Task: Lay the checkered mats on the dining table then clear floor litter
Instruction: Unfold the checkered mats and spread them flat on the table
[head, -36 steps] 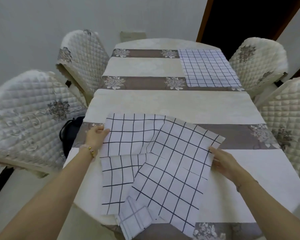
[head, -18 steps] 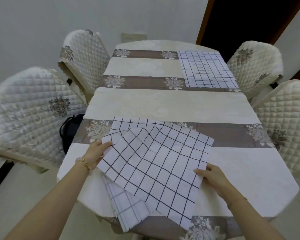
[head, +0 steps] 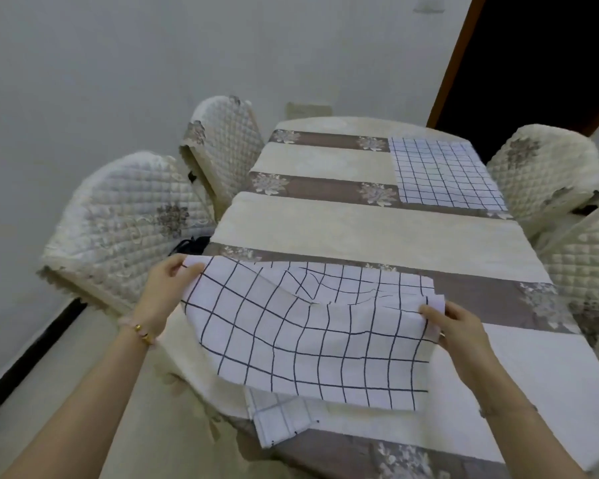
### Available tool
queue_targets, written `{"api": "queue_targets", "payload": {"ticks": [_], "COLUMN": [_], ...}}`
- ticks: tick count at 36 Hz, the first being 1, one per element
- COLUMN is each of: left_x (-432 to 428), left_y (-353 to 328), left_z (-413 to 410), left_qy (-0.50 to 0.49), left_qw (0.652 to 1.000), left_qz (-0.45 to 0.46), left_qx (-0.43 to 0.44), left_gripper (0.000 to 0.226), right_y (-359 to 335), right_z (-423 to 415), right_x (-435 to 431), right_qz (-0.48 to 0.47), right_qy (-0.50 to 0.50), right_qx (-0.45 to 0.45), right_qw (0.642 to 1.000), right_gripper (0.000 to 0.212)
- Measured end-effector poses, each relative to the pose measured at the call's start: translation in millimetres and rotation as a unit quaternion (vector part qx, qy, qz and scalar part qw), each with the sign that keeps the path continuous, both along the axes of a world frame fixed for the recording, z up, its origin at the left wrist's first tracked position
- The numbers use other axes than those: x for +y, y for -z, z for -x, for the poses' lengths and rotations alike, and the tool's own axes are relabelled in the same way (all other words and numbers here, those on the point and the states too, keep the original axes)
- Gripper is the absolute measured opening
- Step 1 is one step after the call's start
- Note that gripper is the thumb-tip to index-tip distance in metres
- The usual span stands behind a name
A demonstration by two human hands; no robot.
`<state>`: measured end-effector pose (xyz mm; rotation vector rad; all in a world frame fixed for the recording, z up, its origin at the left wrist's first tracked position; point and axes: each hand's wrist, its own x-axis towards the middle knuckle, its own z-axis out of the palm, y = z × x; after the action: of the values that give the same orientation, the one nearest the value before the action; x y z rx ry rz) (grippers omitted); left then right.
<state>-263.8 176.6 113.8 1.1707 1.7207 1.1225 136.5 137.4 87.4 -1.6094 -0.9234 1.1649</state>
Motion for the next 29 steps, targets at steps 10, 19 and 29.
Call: {"api": "queue_targets", "payload": {"ticks": [10, 19, 29], "left_x": [-116.8, -233.2, -347.3], "left_y": [-22.1, 6.4, 83.3], "left_z": [66.6, 120.8, 196.2], "left_qy": [-0.187, -0.316, -0.367], "left_qw": [0.981, 0.948, 0.926], "left_qz": [-0.042, -0.027, 0.084], "left_qx": [-0.033, 0.011, -0.013], "left_gripper": [0.016, 0.011, 0.014], "right_y": [-28.7, -14.4, 38.8], "right_z": [87.5, 230.1, 373.0], "right_x": [36.0, 27.2, -24.1], "right_qz": [-0.057, -0.053, -0.002], "right_qy": [-0.171, -0.312, -0.43], "right_qx": [-0.025, -0.037, -0.114], "right_qw": [0.983, 0.948, 0.895], "right_gripper": [0.012, 0.012, 0.019]}}
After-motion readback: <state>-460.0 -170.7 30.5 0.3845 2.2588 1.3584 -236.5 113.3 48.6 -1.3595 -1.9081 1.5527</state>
